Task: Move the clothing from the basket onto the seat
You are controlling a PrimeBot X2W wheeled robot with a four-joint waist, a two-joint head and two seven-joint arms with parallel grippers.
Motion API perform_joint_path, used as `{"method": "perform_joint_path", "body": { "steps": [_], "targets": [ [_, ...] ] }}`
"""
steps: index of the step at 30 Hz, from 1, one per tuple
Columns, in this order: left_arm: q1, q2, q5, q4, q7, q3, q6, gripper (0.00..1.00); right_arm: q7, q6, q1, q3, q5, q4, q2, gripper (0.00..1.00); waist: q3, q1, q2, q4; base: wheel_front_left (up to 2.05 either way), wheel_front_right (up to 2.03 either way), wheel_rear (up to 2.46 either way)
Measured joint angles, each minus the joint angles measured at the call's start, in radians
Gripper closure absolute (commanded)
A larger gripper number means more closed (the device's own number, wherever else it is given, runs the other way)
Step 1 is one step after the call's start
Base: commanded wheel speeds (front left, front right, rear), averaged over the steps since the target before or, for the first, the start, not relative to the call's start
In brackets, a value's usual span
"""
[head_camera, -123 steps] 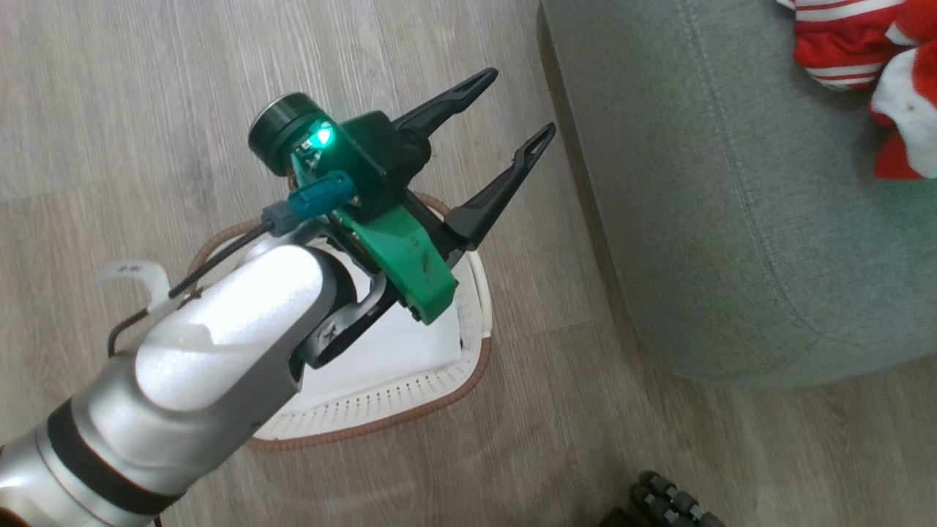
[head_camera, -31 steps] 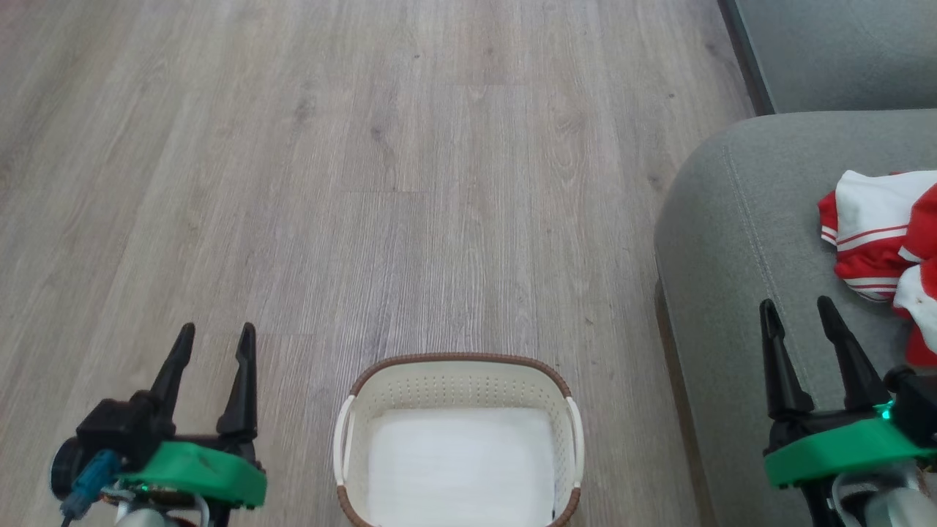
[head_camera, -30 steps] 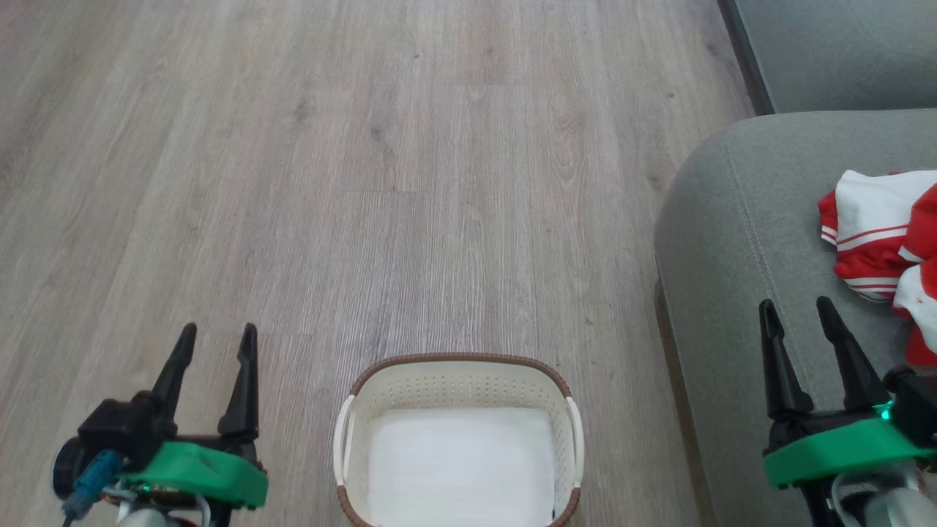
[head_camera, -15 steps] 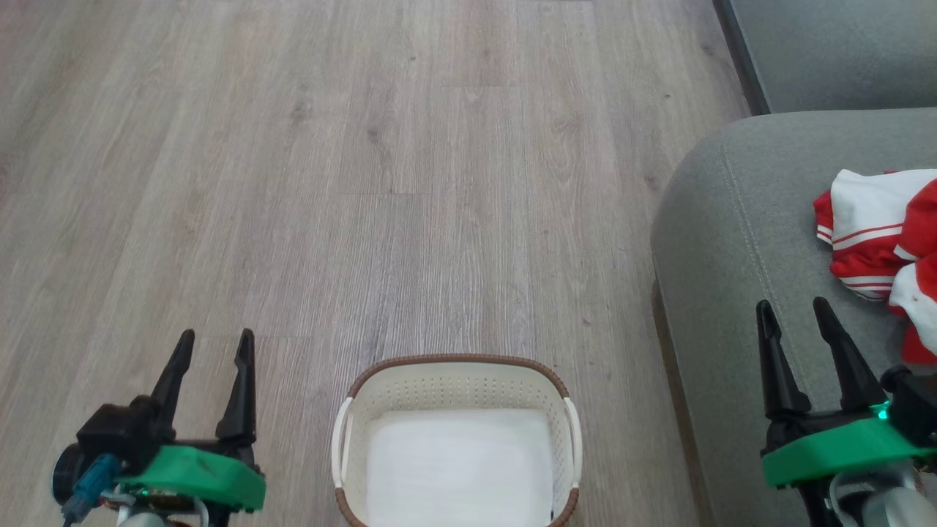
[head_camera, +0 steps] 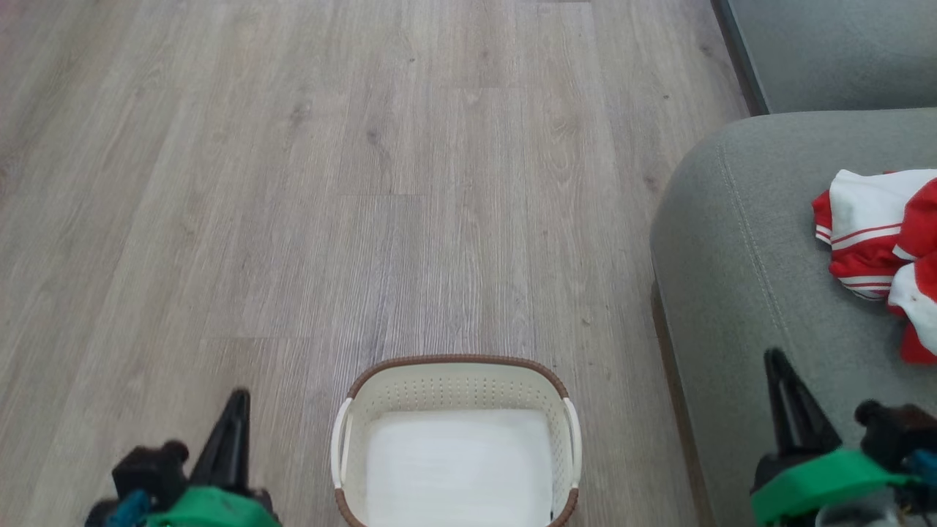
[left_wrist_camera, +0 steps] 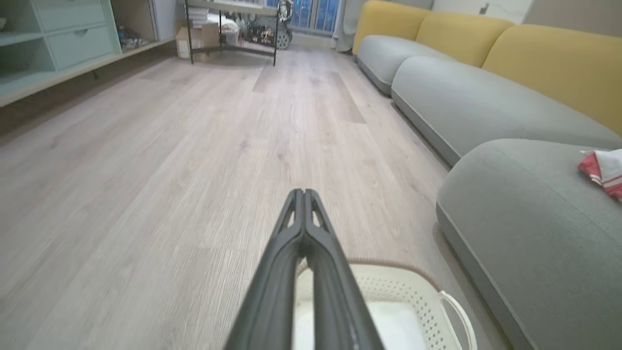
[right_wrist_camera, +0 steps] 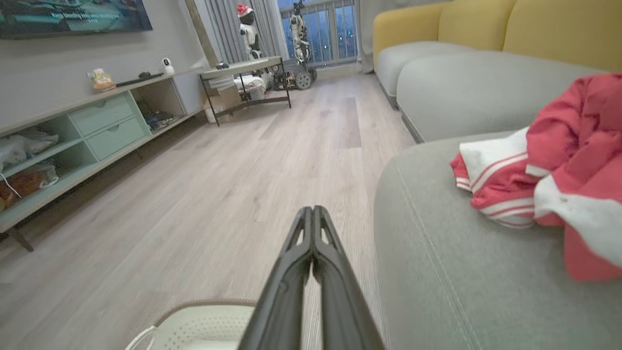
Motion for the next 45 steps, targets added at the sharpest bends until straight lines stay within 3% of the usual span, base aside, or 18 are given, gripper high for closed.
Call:
{"method": "perform_joint_path", "body": {
  "steps": [45],
  "targets": [
    [-0.037, -0.049, -0.438, 0.015, 0.127, 0.081, -0.037, 1.0, 0.1, 0.0, -0.039, -0.033, 0.451, 0.053, 0.031, 1.0, 0.011, 0.0001, 0.0, -0.016, 0.0, 0.0, 0.0]
  ]
}}
